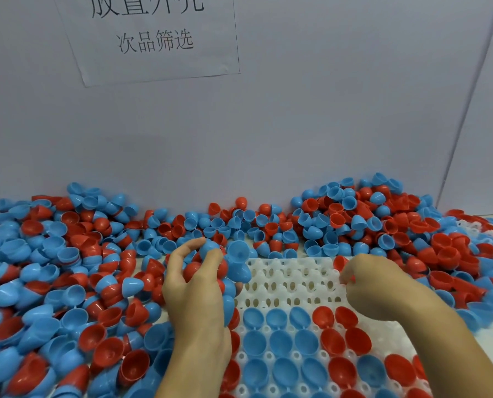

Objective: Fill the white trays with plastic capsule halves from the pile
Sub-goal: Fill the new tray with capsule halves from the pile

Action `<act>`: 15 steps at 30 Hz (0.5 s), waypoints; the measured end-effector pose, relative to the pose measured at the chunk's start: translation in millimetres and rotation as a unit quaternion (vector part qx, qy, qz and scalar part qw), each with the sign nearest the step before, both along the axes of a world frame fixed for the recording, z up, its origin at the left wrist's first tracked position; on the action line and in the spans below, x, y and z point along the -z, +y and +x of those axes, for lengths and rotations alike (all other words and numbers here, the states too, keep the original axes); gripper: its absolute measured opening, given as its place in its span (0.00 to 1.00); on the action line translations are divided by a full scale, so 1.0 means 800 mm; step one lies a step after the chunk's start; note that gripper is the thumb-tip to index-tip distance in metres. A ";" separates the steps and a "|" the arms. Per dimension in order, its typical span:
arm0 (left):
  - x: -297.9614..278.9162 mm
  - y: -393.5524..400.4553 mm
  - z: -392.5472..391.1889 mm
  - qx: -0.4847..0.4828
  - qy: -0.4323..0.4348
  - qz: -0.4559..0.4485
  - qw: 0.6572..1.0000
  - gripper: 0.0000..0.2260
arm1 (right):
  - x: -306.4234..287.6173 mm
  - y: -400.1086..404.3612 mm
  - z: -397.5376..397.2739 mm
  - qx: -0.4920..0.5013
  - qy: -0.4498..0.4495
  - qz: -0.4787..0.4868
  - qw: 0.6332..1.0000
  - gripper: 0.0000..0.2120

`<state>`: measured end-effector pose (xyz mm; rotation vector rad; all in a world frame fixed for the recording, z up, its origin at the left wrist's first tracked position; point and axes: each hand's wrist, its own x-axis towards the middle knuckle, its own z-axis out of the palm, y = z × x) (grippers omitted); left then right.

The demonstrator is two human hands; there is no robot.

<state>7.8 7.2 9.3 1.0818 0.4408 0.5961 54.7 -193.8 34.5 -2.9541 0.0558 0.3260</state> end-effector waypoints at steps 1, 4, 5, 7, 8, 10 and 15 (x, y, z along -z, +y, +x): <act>0.000 0.000 0.000 -0.002 -0.001 0.000 1.000 0.10 | 0.000 -0.001 0.000 0.007 -0.007 -0.002 1.000 0.06; 0.001 0.001 0.000 -0.003 -0.002 0.002 1.000 0.10 | 0.003 -0.006 0.003 0.025 -0.041 0.014 0.999 0.06; 0.002 0.001 0.000 -0.001 -0.003 0.002 1.000 0.10 | 0.003 -0.007 0.003 0.029 -0.060 0.026 0.997 0.06; 0.002 0.000 -0.001 0.005 -0.004 0.004 1.000 0.10 | 0.001 -0.007 0.005 0.040 -0.105 0.074 0.991 0.06; 0.001 0.000 0.000 0.007 -0.004 0.005 1.000 0.10 | -0.002 -0.005 0.004 0.041 -0.128 0.105 0.985 0.08; 0.001 -0.001 0.000 0.003 -0.002 0.006 1.000 0.09 | -0.009 -0.001 0.001 0.020 -0.161 0.167 0.972 0.10; 0.004 -0.002 0.001 -0.010 -0.010 0.005 1.000 0.11 | -0.037 0.012 -0.019 -0.073 -0.153 0.316 0.933 0.14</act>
